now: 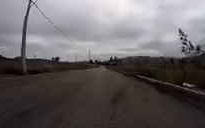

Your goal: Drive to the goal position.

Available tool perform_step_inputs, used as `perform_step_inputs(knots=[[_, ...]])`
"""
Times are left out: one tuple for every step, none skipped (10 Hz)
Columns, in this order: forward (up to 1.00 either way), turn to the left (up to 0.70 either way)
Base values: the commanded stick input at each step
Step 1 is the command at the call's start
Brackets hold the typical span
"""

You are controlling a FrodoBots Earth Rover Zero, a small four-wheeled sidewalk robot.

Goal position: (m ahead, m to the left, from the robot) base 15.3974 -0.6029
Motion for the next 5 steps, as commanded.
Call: perform_step_inputs(knots=[[0.70, 0.00], [0.70, 0.00], [0.70, 0.00], [0.70, 0.00], [0.70, 0.00]])
